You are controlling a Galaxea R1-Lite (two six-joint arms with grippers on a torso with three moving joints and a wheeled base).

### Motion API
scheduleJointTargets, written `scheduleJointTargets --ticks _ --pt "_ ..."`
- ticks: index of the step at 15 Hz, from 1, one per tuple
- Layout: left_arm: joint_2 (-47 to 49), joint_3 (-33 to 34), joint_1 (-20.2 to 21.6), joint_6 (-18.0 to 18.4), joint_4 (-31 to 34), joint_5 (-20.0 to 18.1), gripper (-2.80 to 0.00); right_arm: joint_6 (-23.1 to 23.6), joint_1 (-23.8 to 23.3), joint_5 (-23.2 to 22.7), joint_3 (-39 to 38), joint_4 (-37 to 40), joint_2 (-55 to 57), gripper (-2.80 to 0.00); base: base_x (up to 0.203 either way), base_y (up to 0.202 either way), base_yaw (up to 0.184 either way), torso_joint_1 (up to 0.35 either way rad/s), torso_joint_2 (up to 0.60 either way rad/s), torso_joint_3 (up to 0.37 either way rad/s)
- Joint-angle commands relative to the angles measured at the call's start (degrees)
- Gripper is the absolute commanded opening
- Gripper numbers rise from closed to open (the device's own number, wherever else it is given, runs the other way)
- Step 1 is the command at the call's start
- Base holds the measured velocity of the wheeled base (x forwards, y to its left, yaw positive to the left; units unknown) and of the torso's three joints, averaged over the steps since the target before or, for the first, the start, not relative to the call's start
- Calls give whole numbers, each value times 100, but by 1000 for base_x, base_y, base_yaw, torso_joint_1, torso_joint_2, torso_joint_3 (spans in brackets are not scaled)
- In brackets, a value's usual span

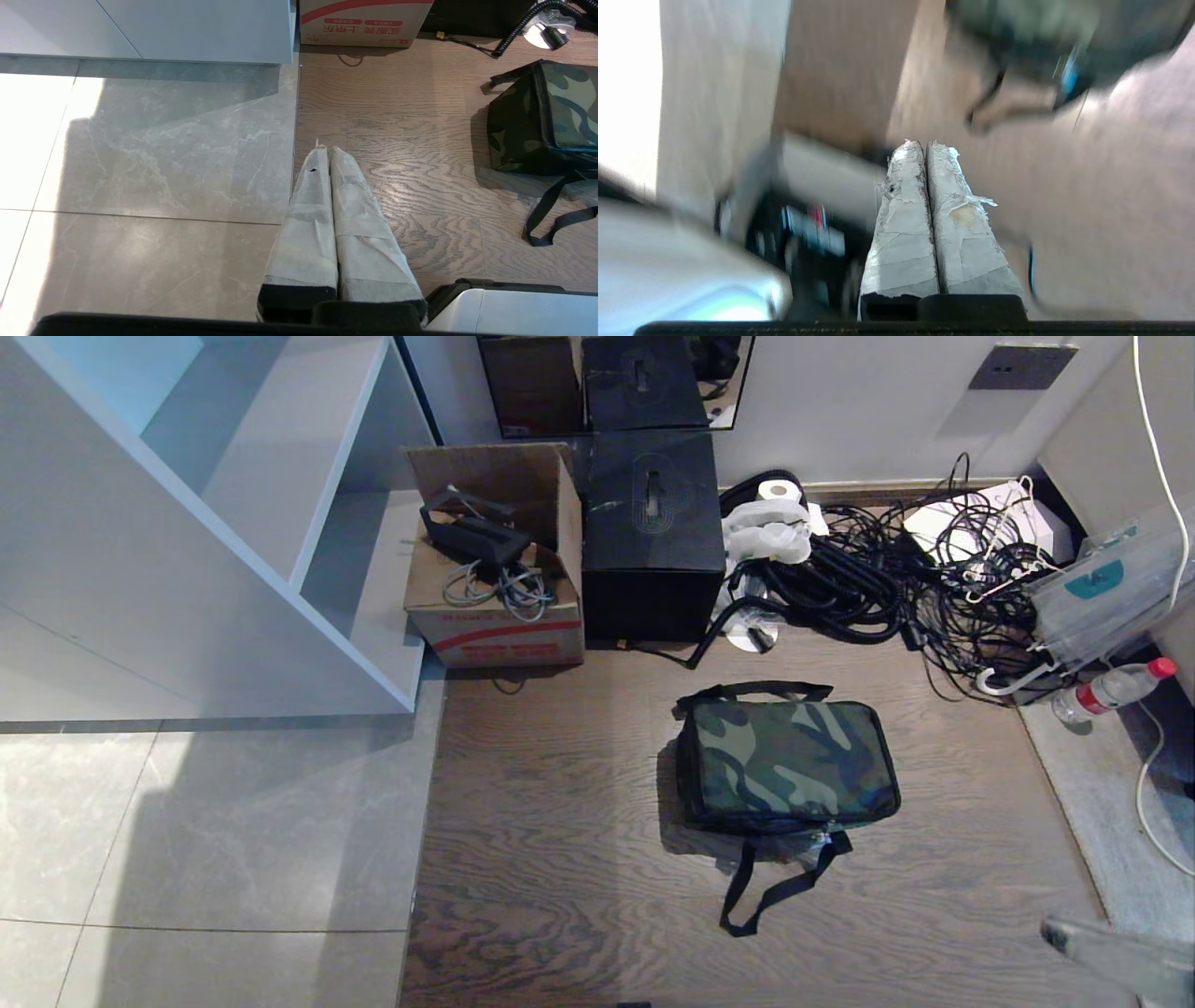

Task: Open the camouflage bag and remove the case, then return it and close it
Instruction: Open the top of the storage box

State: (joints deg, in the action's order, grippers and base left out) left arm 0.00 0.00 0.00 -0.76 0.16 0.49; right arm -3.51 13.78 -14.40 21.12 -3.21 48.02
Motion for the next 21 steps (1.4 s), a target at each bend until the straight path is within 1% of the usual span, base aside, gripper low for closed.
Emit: scheduleJointTargets --ticks 1,3,5,7,8,9,10,11,12,13,14,17,18,21 --pt "0 0 0 -3 2 3 -280 -111 -279 19 882 -92 1118 -280 0 0 0 0 0 0" --pt "0 0 0 -3 2 3 -280 -292 -553 36 1759 -69 2047 -280 0 0 0 0 0 0" --pt "0 0 0 -3 2 3 -280 -436 -801 45 2466 -66 3000 -280 0 0 0 0 0 0" --pt "0 0 0 -3 2 3 -280 -462 -983 50 3055 -219 3960 -280 0 0 0 0 0 0" --pt "0 0 0 -3 2 3 -280 -393 -1090 55 3292 -344 4439 -280 0 0 0 0 0 0" --pt "0 0 0 -3 2 3 -280 -133 -1240 66 3438 -504 4888 -280 0 0 0 0 0 0" --pt "0 0 0 -3 2 3 -280 423 -1432 80 3464 -647 5273 -280 0 0 0 0 0 0" --pt "0 0 0 -3 2 3 -280 1113 -1655 90 3351 -778 5585 -280 0 0 0 0 0 0" --pt "0 0 0 -3 2 3 -280 1525 -1857 93 3083 -935 5842 -280 0 0 0 0 0 0" --pt "0 0 0 -3 2 3 -280 1688 -1945 88 2817 -1103 6047 -280 0 0 0 0 0 0" --pt "0 0 0 -3 2 3 -280 1793 -2042 81 2606 -1265 6195 -280 0 0 0 0 0 0" --pt "0 0 0 -3 2 3 -280 1852 -2352 47 2038 -1536 6474 -280 0 0 0 0 0 0" --pt "0 0 0 -3 2 3 -280 1854 -2468 -9 1823 -1828 6600 -280 0 0 0 0 0 0" --pt "0 0 0 -3 2 3 -280 1885 -2450 -146 1318 -2819 6957 -280 0 0 0 0 0 0"
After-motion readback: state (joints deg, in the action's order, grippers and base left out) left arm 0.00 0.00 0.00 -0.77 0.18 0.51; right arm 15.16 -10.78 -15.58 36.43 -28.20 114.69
